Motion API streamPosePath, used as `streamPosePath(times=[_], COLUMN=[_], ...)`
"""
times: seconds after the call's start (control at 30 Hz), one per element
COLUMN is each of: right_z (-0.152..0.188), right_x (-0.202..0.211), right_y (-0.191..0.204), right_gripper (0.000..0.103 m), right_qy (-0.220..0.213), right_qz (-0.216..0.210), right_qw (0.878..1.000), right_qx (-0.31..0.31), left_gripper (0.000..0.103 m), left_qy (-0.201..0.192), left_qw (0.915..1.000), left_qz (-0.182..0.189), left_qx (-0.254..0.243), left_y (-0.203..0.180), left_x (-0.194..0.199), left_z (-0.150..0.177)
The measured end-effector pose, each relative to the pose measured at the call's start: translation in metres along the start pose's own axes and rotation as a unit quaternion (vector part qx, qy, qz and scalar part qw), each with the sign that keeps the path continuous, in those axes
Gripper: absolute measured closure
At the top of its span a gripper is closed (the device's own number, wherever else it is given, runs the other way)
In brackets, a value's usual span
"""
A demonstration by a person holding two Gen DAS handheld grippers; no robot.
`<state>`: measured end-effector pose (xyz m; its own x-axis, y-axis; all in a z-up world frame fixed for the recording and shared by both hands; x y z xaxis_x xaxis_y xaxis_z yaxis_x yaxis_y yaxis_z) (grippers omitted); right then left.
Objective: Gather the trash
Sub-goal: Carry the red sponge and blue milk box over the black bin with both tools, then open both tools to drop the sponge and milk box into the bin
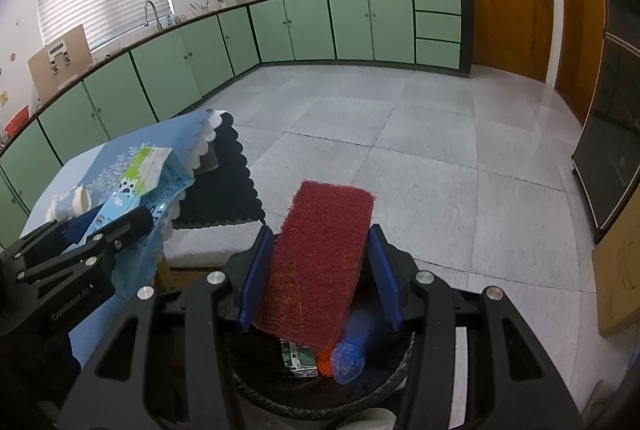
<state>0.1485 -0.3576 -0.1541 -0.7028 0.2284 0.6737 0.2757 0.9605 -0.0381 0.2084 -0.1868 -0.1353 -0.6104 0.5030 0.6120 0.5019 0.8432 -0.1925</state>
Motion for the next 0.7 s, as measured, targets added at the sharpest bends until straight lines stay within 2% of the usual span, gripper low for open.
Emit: streamPosePath(times=[0.4, 0.47, 0.63, 0.7], right_z=[0.006, 0.008, 0.007, 0.007], right_x=[-0.028, -0.029, -0.028, -0.024], right_y=[0.002, 0.003, -0.001, 0.000], right_gripper=[0.054, 0.047, 0.017, 0.014], right_qy=[0.021, 0.021, 0.016, 0.012], right_qz=[0.008, 0.008, 0.018, 0.022], right_qw=[1.000, 1.000, 1.000, 1.000], right_qx=[0.005, 0.006, 0.004, 0.005], left_gripper=[0.056, 0.051, 0.043, 0.041], left_qy=[0.023, 0.023, 0.013, 0.003], left_qw=[0.9996, 0.9995, 0.9995, 0.9996], left_qz=[0.014, 0.020, 0.025, 0.021], left_qx=[0.000, -0.001, 0.011, 0.018], left_y=[0.001, -0.001, 0.004, 0.011], left_x=[-0.033, -0.034, -0.026, -0.016], left_z=[0.004, 0.003, -0.003, -0.006])
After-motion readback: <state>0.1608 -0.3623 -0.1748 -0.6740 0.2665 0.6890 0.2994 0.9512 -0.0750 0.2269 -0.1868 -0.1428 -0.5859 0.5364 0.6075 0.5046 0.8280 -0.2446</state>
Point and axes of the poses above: each gripper's, at about its wrist camera, not at the fingertips, and x roughly against the way its jaws point, y to its left, z to its underside, the point moved 6 cm from there along -x, roughly the way its jaws point, and after that the axes turned 14 degrees about z, right-handed, at the moved point
